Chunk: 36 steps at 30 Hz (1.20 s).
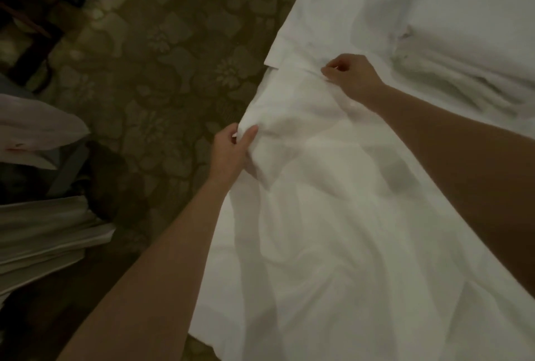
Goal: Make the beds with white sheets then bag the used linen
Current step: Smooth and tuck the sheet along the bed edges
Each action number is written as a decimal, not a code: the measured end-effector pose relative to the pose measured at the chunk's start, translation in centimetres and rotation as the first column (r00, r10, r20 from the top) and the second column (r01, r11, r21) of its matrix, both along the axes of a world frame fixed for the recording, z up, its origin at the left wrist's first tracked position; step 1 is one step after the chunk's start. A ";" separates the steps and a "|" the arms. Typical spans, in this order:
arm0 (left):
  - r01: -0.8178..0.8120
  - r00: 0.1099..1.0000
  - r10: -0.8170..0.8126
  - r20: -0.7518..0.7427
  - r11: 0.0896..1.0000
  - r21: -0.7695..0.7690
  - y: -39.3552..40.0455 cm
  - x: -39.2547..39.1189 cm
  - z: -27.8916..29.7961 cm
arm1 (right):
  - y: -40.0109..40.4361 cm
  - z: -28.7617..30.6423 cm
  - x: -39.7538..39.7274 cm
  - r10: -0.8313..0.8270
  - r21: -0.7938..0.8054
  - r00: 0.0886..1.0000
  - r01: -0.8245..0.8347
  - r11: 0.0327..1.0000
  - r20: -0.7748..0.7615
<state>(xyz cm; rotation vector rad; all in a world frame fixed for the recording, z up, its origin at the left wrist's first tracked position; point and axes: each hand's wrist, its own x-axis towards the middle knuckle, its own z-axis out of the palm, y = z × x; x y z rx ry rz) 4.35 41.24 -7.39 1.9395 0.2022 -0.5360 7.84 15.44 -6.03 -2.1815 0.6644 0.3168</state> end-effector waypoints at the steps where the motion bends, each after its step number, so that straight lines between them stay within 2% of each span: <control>1: 0.017 1.000 -0.017 0.008 1.000 0.013 0.3 0.1 -0.1 | 0.1 0.1 0.6 -0.013 0.030 1.000 0.013 0.999 0.002; 3: 0.031 0.999 -0.032 0.021 0.999 0.042 0.7 0.7 -0.1 | 0.4 0.7 2.2 -0.044 0.013 0.998 0.043 0.999 0.049; 6: -0.037 0.999 0.037 0.017 0.999 0.017 1.2 1.9 -0.1 | 1.3 1.8 5.9 -0.061 -0.093 0.981 0.080 0.992 0.185; 8: -0.068 0.996 0.068 -0.052 0.998 0.002 1.7 2.3 -0.3 | 1.8 2.0 7.9 -0.034 -0.169 0.987 0.061 0.984 0.159; 12: -0.039 0.938 0.023 -0.347 0.998 -0.040 3.5 0.5 -1.0 | 1.2 -0.5 7.4 -0.046 -0.252 0.998 0.036 0.967 -0.034; 15: 0.085 0.915 -0.064 -0.398 0.996 0.035 6.3 -1.0 -1.2 | 0.4 -1.0 5.7 -0.078 -0.251 0.994 0.057 0.966 -0.072; 19: 0.173 0.836 -0.118 -0.536 0.983 0.054 9.5 -3.2 -0.1 | -0.4 -0.2 4.3 -0.080 -0.290 0.993 0.053 0.956 -0.084; 21: 0.199 0.846 -0.128 -0.518 0.976 0.084 10.6 -4.1 0.0 | 0.0 0.5 4.0 -0.046 -0.353 0.999 0.038 0.935 -0.015; 22: 0.160 0.878 -0.093 -0.470 0.982 0.104 11.1 -4.5 0.0 | 0.4 0.9 3.8 -0.008 -0.406 1.000 0.018 0.914 0.026; 24: 0.034 0.925 0.011 -0.380 0.993 0.113 11.8 -5.1 0.3 | 1.6 1.6 3.1 0.134 -0.496 0.989 -0.085 0.864 0.064; 26: -0.018 0.931 0.056 -0.362 0.994 0.109 12.0 -6.3 0.5 | 3.9 1.7 1.4 0.300 -0.500 0.951 -0.223 0.837 0.078; 29: 0.015 0.935 0.037 -0.353 0.989 0.144 12.4 -8.4 0.8 | 9.6 0.6 -3.6 0.516 -0.395 0.852 -0.447 0.803 0.084; 31: 0.043 0.945 0.016 -0.327 0.984 0.171 13.2 -9.4 0.8 | 13.8 -0.1 -7.7 0.621 -0.338 0.783 -0.583 0.739 0.008; 33: 0.101 0.941 -0.024 -0.338 0.972 0.213 14.5 -10.7 1.2 | 17.7 -0.6 -12.2 0.678 -0.287 0.731 -0.668 0.687 -0.079; 36: 0.188 0.905 -0.073 -0.419 0.953 0.239 17.4 -13.7 1.2 | 22.2 -0.8 -18.1 0.692 -0.223 0.705 -0.707 0.671 -0.155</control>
